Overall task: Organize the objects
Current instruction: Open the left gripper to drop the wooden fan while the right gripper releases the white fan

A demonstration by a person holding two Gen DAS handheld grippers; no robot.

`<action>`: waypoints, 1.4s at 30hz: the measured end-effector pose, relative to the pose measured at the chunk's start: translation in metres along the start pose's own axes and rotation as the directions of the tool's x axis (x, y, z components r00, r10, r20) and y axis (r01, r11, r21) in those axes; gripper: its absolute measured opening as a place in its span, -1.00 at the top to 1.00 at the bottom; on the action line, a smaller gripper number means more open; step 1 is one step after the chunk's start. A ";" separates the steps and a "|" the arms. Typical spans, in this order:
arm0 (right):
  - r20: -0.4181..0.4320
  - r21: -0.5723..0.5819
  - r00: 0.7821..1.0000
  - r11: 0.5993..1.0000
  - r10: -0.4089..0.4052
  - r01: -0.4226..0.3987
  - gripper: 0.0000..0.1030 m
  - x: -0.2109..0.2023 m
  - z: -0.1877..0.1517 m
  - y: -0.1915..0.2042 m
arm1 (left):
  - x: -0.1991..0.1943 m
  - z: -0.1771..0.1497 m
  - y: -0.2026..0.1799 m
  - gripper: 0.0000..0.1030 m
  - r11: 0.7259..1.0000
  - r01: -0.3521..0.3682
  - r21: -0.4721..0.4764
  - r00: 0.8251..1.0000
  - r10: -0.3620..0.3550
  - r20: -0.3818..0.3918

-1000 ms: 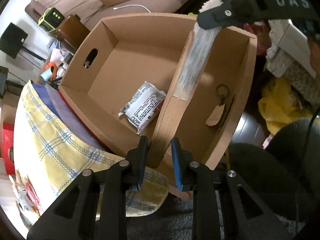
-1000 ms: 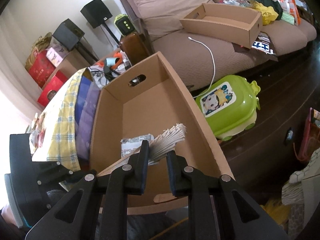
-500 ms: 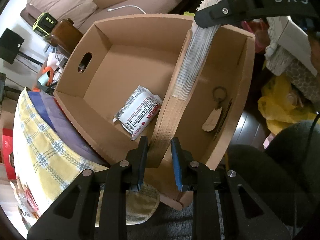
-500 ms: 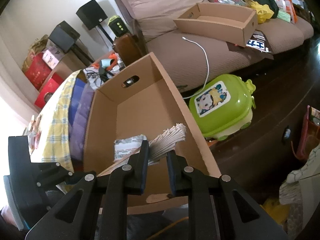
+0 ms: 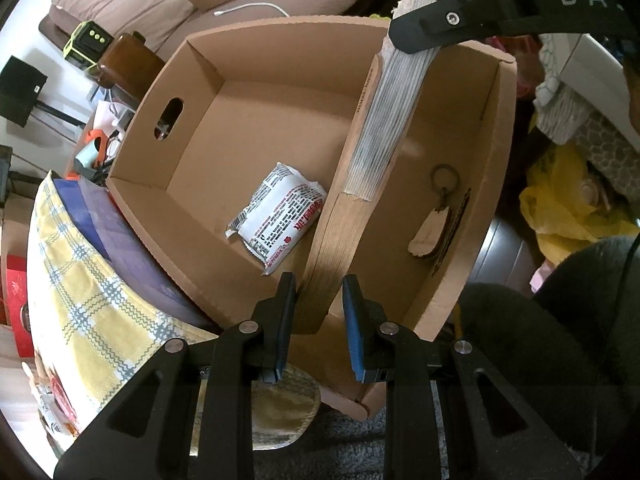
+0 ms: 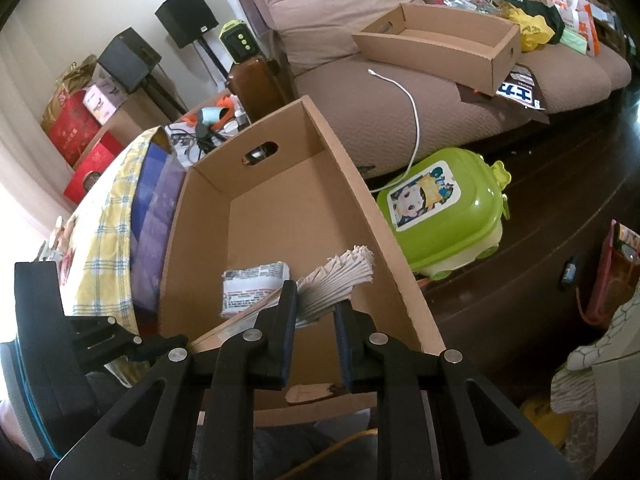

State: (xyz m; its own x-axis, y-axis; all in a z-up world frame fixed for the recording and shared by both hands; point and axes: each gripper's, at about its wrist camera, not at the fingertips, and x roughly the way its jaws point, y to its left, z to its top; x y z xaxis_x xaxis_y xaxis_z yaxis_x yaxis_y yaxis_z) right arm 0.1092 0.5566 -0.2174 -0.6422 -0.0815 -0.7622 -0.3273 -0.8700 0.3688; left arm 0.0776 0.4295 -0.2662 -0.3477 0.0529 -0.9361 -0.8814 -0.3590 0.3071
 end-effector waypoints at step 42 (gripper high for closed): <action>-0.130 -0.053 0.989 0.997 -0.064 0.057 0.61 0.024 -0.012 0.006 | 0.002 -0.001 0.016 0.40 0.996 -0.047 -0.075 0.999 0.046 -0.012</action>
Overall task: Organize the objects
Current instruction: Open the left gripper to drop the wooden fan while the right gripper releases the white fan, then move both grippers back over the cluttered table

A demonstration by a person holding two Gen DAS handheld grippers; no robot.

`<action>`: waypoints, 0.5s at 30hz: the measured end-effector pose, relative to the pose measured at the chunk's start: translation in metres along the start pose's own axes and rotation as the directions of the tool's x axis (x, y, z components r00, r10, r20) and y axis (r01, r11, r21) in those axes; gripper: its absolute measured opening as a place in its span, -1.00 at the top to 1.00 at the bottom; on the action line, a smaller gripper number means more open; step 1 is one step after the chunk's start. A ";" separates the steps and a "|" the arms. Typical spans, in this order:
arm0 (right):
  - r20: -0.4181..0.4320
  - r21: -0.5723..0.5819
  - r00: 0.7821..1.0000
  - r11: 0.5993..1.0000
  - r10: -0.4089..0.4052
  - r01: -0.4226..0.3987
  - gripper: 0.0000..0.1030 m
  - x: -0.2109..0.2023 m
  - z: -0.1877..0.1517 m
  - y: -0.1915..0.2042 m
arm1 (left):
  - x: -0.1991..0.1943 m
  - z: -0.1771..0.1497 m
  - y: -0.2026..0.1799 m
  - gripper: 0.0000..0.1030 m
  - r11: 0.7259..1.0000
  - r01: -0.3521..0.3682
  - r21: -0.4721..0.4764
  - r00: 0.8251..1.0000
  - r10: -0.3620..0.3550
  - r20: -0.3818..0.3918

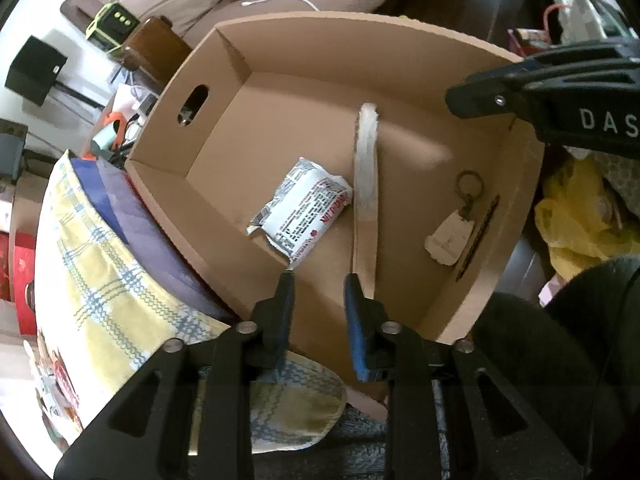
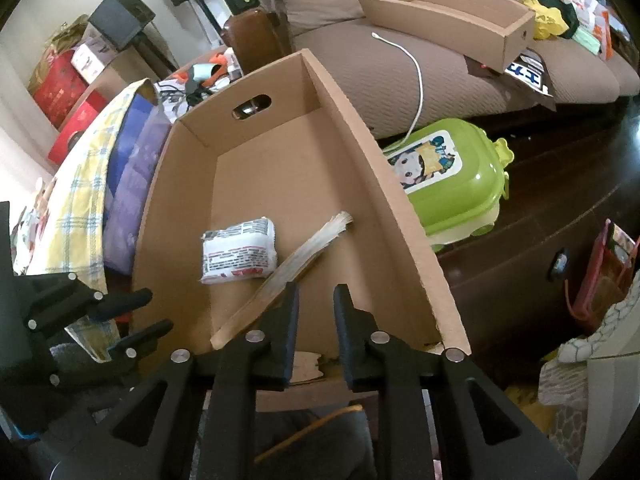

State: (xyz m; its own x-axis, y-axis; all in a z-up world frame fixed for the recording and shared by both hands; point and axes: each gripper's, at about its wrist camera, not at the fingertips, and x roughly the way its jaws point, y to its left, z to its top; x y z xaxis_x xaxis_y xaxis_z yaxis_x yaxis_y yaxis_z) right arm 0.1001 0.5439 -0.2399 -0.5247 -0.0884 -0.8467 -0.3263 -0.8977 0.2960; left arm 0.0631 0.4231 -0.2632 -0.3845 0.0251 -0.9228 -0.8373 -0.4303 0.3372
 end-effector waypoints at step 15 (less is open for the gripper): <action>0.000 0.022 1.000 1.000 -0.006 0.006 0.43 0.000 0.001 -0.004 | -0.007 -0.002 0.018 0.19 0.996 0.023 -0.089 0.999 -0.020 0.034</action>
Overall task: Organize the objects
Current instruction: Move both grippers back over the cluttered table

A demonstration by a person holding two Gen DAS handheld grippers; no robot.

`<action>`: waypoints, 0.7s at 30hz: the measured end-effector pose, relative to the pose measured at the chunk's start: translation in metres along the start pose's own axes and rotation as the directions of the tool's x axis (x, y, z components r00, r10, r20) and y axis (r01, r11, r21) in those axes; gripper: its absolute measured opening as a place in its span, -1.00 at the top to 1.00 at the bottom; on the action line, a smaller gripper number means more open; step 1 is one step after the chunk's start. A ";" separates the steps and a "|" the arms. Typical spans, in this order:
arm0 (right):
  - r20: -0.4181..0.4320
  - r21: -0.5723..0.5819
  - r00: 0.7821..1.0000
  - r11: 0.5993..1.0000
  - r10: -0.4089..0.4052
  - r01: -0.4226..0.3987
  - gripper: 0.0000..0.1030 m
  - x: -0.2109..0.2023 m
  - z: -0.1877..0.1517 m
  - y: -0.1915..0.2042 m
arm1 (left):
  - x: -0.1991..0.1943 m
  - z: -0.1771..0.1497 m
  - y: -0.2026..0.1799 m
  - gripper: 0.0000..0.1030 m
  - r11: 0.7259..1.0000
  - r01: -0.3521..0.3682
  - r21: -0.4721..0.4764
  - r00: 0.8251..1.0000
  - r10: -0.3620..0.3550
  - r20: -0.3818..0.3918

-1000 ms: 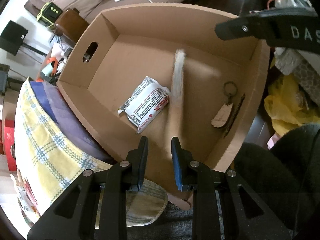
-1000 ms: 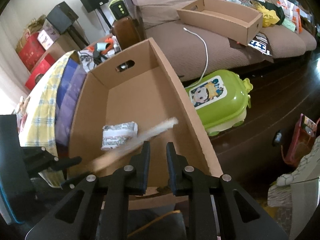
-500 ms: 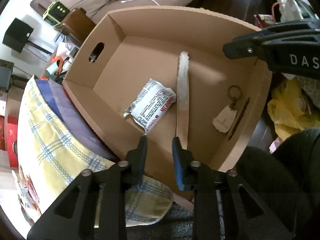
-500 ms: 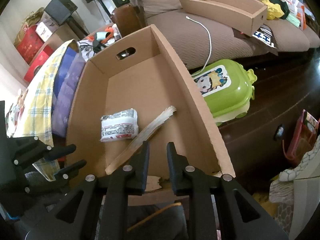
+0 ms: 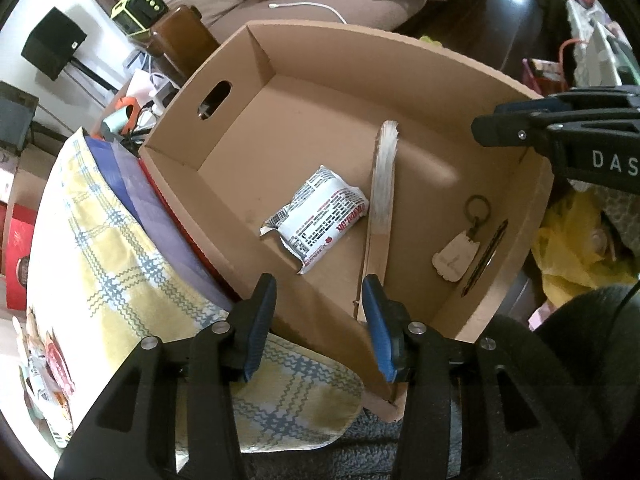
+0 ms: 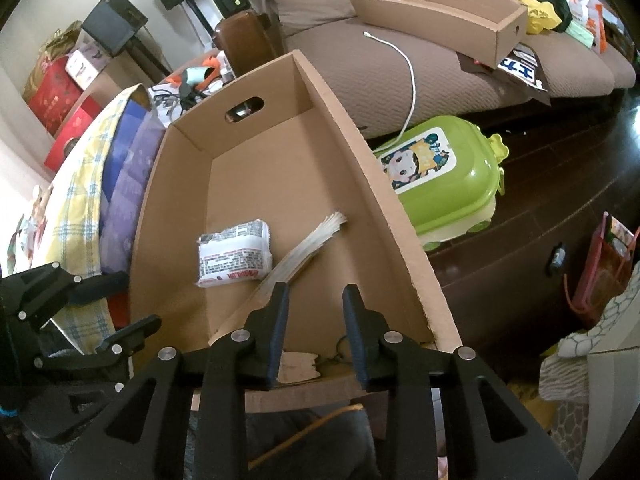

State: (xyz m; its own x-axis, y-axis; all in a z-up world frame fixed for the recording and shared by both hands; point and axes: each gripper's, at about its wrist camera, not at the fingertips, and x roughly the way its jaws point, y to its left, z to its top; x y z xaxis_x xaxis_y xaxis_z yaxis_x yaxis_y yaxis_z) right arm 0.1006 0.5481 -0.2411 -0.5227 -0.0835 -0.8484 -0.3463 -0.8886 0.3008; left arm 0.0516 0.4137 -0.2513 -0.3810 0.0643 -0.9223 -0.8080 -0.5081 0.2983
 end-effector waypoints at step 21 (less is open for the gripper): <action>0.052 0.018 0.998 1.000 -0.022 0.021 0.42 -0.022 0.010 -0.002 | -0.104 -0.052 0.072 0.19 0.993 0.082 -0.081 0.970 -0.061 0.237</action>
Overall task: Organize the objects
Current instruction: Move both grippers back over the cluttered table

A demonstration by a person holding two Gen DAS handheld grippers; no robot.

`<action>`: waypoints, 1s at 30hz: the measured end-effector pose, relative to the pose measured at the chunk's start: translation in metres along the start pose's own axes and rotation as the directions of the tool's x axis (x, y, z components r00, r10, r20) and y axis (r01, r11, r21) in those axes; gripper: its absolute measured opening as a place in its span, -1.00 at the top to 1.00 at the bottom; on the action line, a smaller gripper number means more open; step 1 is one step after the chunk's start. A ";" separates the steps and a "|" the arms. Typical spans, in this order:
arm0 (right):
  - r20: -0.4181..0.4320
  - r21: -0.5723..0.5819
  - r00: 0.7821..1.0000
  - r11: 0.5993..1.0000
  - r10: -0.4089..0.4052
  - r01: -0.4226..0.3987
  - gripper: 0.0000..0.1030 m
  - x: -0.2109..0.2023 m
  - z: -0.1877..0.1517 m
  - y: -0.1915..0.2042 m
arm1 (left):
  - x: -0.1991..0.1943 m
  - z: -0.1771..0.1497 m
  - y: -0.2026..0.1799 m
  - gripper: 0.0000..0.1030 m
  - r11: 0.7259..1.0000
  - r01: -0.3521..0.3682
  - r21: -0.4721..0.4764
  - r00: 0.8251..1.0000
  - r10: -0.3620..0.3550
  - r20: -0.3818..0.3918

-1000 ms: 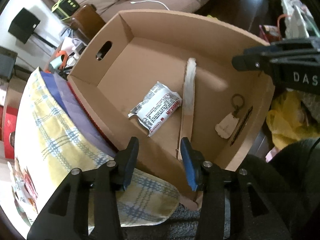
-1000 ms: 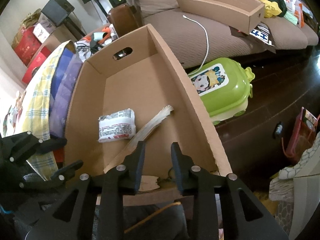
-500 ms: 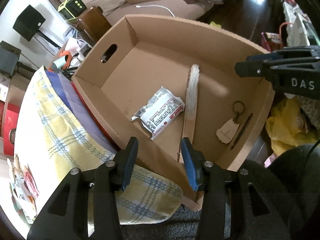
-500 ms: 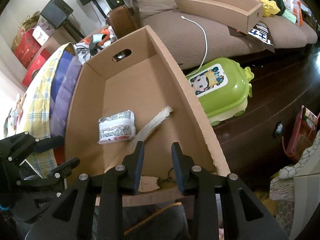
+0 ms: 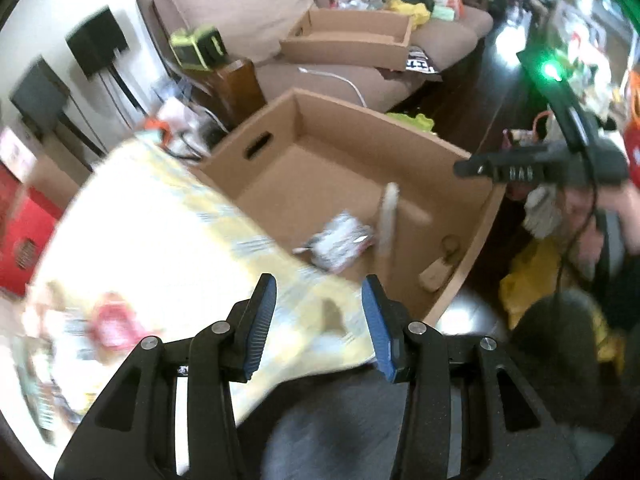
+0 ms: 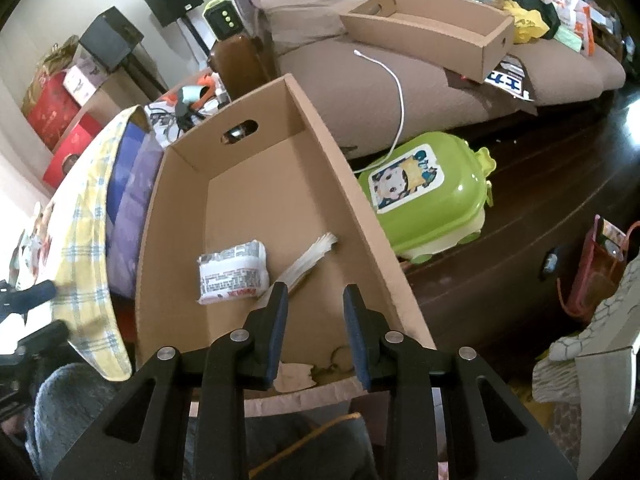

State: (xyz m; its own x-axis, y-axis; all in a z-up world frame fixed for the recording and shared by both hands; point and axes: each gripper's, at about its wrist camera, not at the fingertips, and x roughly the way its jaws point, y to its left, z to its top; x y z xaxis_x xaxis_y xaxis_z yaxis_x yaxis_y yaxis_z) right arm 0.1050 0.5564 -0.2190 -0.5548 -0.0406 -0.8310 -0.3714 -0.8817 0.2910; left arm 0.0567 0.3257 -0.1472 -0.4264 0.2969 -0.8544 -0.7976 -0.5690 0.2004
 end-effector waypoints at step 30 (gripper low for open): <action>0.241 -0.350 0.969 0.936 0.059 0.030 -0.30 -0.136 0.008 0.217 | -0.067 -0.248 0.281 -0.11 0.584 -0.107 -0.805 0.989 0.143 -0.028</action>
State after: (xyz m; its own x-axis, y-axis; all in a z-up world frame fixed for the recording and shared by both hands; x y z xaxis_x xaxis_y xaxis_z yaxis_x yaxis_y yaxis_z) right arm 0.0939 0.3742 -0.0386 -0.7393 0.0218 -0.6731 -0.1037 -0.9912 0.0818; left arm -0.0334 -0.0442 -0.1528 -0.5237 0.1907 -0.8303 -0.0762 -0.9812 -0.1773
